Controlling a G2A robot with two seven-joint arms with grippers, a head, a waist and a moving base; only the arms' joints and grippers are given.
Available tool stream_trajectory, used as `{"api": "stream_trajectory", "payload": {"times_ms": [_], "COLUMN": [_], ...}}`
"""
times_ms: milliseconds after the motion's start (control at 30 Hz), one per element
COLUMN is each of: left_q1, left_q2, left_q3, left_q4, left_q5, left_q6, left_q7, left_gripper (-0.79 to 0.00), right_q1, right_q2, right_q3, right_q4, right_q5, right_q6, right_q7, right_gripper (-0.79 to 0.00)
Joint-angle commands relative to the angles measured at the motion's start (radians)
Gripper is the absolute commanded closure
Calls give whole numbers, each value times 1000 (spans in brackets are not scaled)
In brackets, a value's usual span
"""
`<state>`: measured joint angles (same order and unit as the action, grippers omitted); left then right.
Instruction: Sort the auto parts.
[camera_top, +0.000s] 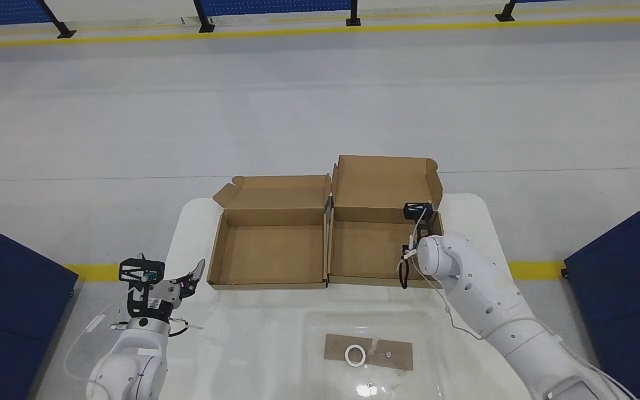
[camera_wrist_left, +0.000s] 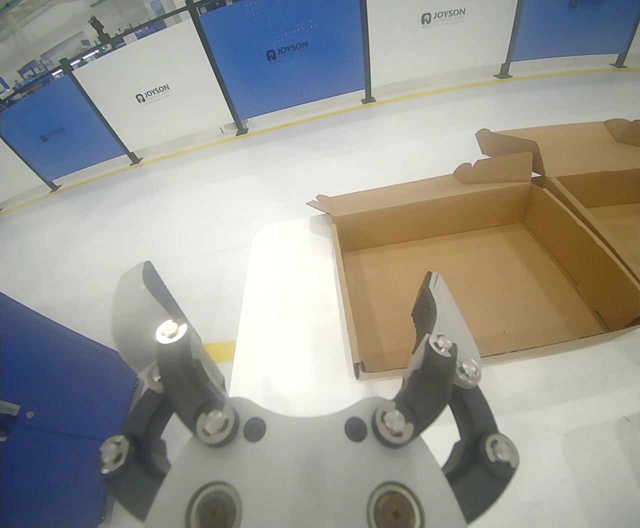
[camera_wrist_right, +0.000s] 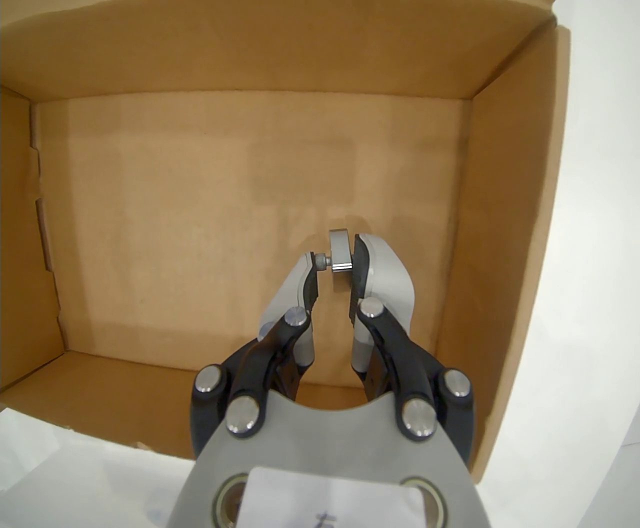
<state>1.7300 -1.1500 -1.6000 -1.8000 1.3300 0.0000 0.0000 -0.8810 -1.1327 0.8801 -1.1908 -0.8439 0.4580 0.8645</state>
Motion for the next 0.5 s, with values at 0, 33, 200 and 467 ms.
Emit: {"api": "stream_trajectory", "payload": {"times_ms": [0,33,200,467], "left_q1": [0,0,0,0], "left_q2": [0,0,0,0], "left_q3": [0,0,0,0], "left_q4": [0,0,0,0], "left_q5": [0,0,0,0], "left_q6": [0,0,0,0], "left_q7": [0,0,0,0], "left_gripper": [-785,-785,-785,-785], "right_q1": [7,9,18,18], "right_q2": [-6,-9,-21,-28], "right_q3": [-5,-7,-6,15], "right_q4": [15,23,48,48], "right_q5": [1,0,10,11], "right_q6": [1,1,6,-11], "right_q7": [-3,-5,-12,-28], "right_gripper": [0,0,-265,-733]}}
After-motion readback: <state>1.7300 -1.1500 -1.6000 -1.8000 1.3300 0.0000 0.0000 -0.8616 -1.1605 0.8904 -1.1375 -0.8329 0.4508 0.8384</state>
